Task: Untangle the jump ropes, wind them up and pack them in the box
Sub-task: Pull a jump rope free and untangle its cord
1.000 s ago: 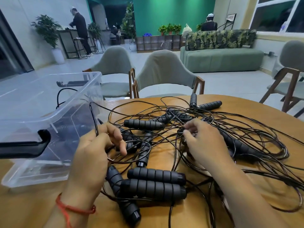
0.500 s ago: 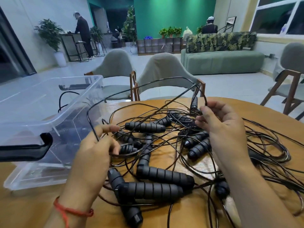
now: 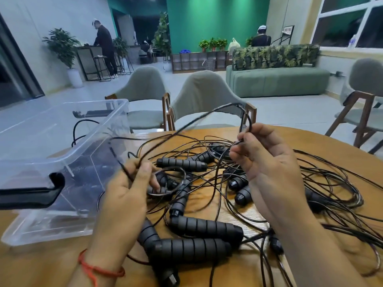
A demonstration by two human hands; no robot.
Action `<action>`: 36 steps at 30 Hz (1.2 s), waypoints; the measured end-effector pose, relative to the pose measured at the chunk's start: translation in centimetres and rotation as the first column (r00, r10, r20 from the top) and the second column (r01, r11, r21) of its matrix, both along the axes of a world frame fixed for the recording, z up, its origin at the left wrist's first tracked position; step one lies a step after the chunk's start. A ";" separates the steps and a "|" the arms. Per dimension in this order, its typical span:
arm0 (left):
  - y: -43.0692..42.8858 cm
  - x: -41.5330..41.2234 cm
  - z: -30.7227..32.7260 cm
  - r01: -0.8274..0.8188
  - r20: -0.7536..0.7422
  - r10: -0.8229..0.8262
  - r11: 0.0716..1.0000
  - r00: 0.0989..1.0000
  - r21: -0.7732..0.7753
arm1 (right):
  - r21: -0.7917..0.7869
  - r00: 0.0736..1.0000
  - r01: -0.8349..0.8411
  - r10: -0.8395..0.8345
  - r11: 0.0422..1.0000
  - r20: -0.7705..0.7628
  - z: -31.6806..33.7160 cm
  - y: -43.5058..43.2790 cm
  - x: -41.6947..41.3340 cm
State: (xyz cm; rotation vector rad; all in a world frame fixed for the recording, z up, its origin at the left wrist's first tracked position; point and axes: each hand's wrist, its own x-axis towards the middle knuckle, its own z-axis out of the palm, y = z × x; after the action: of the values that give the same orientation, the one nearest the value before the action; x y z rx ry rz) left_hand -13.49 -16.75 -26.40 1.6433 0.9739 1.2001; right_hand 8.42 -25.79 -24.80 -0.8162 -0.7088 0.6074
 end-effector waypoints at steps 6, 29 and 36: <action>-1.4 0.2 2.3 0.051 0.378 -0.007 0.993 0.926 -0.106 | 0.137 0.989 -0.050 0.068 0.989 -0.129 1.4 -0.7 -0.7; -0.5 -3.1 3.8 0.052 0.467 -0.005 0.995 0.884 -0.089 | 0.119 0.964 -0.082 0.109 0.989 -0.241 1.8 -1.0 -1.0; -1.1 -0.9 2.3 0.256 0.307 -0.214 0.961 0.927 -0.103 | 0.032 0.935 -0.288 0.288 0.957 -0.208 0.8 -0.4 -3.5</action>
State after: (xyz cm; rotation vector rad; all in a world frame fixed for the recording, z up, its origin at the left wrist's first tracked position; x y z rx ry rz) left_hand -14.38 -17.87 -24.10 1.3774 0.6384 1.1421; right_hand 4.95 -26.17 -23.98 -0.6386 -0.6373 0.9448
